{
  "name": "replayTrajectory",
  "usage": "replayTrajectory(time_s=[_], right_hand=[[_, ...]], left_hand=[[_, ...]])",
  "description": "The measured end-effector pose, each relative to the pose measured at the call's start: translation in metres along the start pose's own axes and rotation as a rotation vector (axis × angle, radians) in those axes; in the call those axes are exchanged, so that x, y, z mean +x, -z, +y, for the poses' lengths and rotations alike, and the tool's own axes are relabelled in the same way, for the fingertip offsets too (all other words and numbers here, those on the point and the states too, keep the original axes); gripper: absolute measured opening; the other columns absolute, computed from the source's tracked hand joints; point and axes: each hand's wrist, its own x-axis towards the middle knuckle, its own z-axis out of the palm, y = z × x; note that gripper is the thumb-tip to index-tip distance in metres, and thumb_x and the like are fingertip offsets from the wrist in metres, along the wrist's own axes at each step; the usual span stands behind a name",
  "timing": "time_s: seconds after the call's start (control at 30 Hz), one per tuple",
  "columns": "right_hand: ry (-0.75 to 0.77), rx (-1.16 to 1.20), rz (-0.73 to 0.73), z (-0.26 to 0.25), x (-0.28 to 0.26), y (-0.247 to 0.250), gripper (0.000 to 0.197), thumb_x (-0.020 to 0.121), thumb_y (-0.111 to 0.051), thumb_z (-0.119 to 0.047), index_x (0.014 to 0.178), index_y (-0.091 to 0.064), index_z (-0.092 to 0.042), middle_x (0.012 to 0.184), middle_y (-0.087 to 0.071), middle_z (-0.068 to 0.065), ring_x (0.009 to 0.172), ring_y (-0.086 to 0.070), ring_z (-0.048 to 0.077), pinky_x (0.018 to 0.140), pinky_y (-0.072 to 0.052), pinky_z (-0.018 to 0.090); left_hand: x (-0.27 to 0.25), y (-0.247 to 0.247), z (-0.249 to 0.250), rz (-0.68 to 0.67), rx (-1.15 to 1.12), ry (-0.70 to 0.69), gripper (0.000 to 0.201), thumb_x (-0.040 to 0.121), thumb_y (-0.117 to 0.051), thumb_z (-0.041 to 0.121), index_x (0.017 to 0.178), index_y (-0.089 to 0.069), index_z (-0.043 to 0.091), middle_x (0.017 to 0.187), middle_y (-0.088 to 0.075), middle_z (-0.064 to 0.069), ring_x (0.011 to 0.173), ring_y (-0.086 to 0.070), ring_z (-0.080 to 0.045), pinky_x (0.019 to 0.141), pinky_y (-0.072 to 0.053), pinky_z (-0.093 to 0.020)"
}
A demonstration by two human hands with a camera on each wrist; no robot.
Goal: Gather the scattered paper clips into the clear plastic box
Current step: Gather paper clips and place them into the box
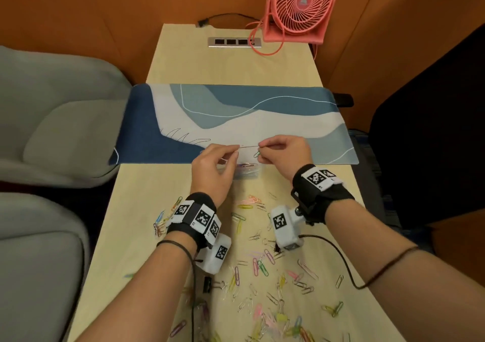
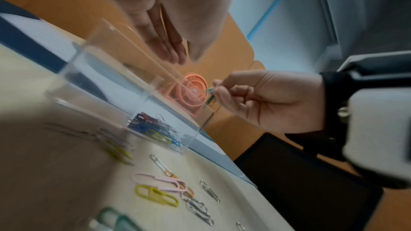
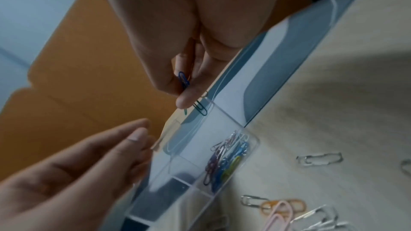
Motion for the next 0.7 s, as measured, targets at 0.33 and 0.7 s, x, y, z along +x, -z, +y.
replayTrajectory(time_s=[0.33, 0.7], right_hand=[[0.233, -0.414, -0.032, -0.017, -0.025, -0.018, 0.025, 0.074, -0.071, -0.012, 0.097, -0.075, -0.02, 0.09, -0.073, -0.005, 0.071, -0.07, 0.012, 0.075, -0.06, 0.034], [0.071, -0.491, -0.295, 0.032, -0.254, 0.039, 0.012, 0.08, -0.072, -0.011, 0.089, -0.076, -0.019, 0.078, -0.072, -0.005, 0.065, -0.068, 0.013, 0.067, -0.058, 0.022]], left_hand=[[-0.071, 0.059, 0.003, -0.077, -0.005, 0.097, 0.015, 0.087, -0.07, 0.016, 0.1, -0.075, 0.021, 0.089, -0.064, 0.006, 0.078, -0.058, -0.008, 0.069, -0.042, -0.01], [-0.27, 0.144, 0.024, -0.426, 0.072, 0.228, 0.019, 0.088, -0.069, 0.027, 0.106, -0.071, 0.026, 0.096, -0.054, 0.01, 0.089, -0.051, -0.006, 0.082, -0.042, -0.018]])
